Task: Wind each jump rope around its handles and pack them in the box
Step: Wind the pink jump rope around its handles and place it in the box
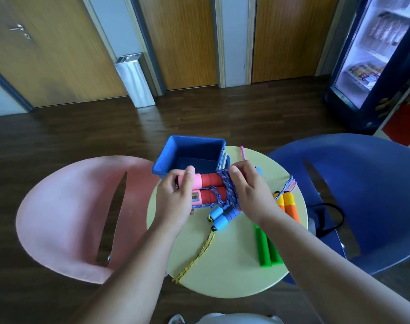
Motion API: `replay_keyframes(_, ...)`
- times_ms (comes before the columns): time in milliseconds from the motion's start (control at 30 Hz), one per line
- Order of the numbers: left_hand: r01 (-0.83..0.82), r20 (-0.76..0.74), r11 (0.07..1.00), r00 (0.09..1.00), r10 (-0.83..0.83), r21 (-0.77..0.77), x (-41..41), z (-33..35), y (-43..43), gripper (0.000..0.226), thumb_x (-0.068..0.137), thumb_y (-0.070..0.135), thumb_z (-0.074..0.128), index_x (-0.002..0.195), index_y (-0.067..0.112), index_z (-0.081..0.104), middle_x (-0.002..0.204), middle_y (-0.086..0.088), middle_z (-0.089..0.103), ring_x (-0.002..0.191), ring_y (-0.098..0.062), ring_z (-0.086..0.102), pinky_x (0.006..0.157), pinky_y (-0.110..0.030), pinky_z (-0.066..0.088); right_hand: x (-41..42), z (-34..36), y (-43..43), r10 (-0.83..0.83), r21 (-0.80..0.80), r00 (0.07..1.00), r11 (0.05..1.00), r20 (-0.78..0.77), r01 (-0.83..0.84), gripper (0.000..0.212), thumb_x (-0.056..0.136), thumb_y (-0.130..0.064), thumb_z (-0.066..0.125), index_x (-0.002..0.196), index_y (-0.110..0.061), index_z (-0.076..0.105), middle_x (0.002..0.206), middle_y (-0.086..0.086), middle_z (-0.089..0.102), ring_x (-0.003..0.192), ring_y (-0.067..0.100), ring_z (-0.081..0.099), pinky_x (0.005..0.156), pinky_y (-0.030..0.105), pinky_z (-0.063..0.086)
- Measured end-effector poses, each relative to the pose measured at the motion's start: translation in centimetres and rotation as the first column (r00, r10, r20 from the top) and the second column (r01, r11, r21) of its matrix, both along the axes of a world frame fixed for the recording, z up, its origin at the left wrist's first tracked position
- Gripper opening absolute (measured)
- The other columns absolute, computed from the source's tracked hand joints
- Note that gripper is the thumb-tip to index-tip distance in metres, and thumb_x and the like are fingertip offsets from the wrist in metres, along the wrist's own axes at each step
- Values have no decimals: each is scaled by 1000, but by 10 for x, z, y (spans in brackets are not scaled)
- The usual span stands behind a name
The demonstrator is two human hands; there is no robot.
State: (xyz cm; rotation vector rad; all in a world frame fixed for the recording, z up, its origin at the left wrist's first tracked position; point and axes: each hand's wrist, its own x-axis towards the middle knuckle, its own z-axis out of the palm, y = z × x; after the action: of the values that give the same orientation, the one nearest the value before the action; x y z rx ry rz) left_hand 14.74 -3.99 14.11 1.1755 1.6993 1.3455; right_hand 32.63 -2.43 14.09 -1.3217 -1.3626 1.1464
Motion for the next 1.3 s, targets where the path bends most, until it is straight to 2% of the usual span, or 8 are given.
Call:
replay_keyframes(267,-97,-21,986,995,95,-137,-14,-3,9,38,92,57,58,81,21,64,67,-5,60,51,-25,56,41,-29,41,-12,-6,24,118,36,939,990,323,-137,23,108,-38,41,103,-19,52,98,4,61,86,21,58,73,34,45)
replay_keyframes(400,-66,-77,986,995,55,-153,-40,1,25,36,102,42,59,88,8,63,71,-7,59,53,-24,54,38,-24,38,-23,-6,38,167,266,762,873,625,-410,53,97,-63,45,133,-26,55,141,1,52,122,27,51,101,42,42)
replay_keyframes(533,-8,-30,981,1000,2,-194,-70,4,59,40,100,44,60,91,5,64,73,-5,59,57,-23,57,40,-25,39,-44,1,59,267,157,522,759,810,-632,73,76,-72,67,139,-41,49,153,2,45,133,28,51,108,40,40)
replay_keyframes(833,402,379,835,889,-258,-375,-132,-1,134,41,107,56,38,117,27,65,89,-3,70,68,-20,67,58,-30,52,-97,-12,104,202,117,545,861,814,-495,53,80,-42,77,130,-34,61,132,-2,54,110,23,59,90,32,51)
replay_keyframes(900,383,281,852,914,-293,-356,-149,-9,152,38,108,52,39,117,27,65,95,-4,71,68,-20,69,53,-27,52,-101,-17,116,198,92,586,899,786,-428,54,78,-37,80,129,-31,63,131,0,55,110,22,58,88,29,49)
replay_keyframes(1033,190,-262,929,924,-278,-316,-186,-47,189,19,102,26,58,114,15,67,103,-4,70,86,-23,66,62,-25,42,-108,-27,149,151,24,616,964,773,-266,54,75,-37,82,125,-36,63,130,-1,54,110,24,59,92,40,53)
replay_keyframes(1167,244,-271,861,880,-390,-447,-204,-98,211,22,94,31,59,95,10,65,87,-21,69,84,-48,67,69,-45,54,-126,-33,186,223,-116,544,968,809,-223,52,75,-35,84,123,-37,63,127,-2,53,108,23,56,95,41,51)
replay_keyframes(1300,290,-108,849,922,-371,-441,-222,-146,230,9,78,32,62,73,31,69,65,4,66,75,-44,71,67,-44,61,-148,-44,218,351,-292,426,936,834,-198,45,76,-34,83,117,-30,64,113,1,58,96,22,57,77,33,49)
